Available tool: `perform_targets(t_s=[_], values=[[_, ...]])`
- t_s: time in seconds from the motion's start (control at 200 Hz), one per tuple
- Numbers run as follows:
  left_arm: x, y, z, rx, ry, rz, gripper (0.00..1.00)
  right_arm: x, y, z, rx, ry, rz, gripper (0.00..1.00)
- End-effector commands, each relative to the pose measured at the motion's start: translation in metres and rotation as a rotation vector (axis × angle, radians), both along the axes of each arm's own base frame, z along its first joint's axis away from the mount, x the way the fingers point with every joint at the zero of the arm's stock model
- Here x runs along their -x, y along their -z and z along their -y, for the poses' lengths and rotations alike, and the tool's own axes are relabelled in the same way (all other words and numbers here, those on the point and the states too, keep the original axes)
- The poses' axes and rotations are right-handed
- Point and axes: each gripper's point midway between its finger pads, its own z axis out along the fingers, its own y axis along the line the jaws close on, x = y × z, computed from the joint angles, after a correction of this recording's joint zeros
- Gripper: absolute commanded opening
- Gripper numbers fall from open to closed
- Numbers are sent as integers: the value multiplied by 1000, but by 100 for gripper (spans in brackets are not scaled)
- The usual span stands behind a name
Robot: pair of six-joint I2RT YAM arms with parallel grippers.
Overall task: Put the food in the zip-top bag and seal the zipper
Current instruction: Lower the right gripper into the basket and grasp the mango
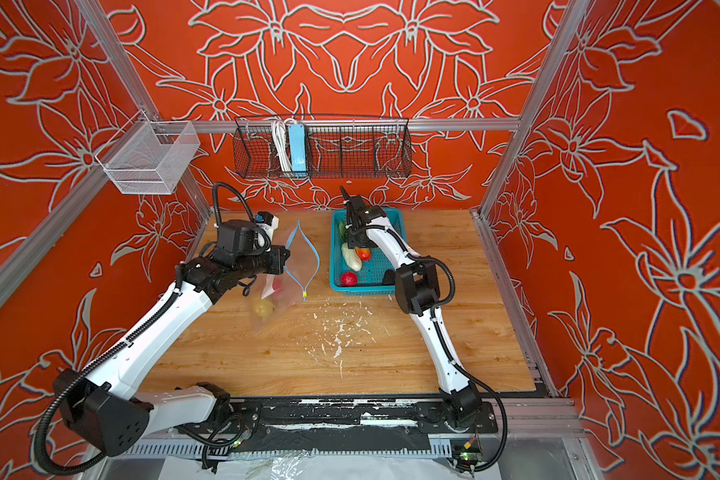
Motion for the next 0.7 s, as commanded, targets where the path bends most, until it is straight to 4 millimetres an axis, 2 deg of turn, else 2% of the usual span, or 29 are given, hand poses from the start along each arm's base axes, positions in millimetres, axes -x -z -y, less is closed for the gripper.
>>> perform_targets(t_s=[0.0,0.195,0.36,0.576,0.691], values=[[1,-9,-1,2,7,17,0,0,27,10,26,43,-42,60],[1,-10,-1,3,4,24,0,4,43,10,13,60,-71,58],[2,-9,-1,14,-2,22,0,8,51,0,-49,58,-106,56],[3,-12,-3,20,-7,36,0,9,45,-1,-69,79,-94,50],[3,-11,1,40,2,31,0,11,38,-2,-87,83,-92,43]])
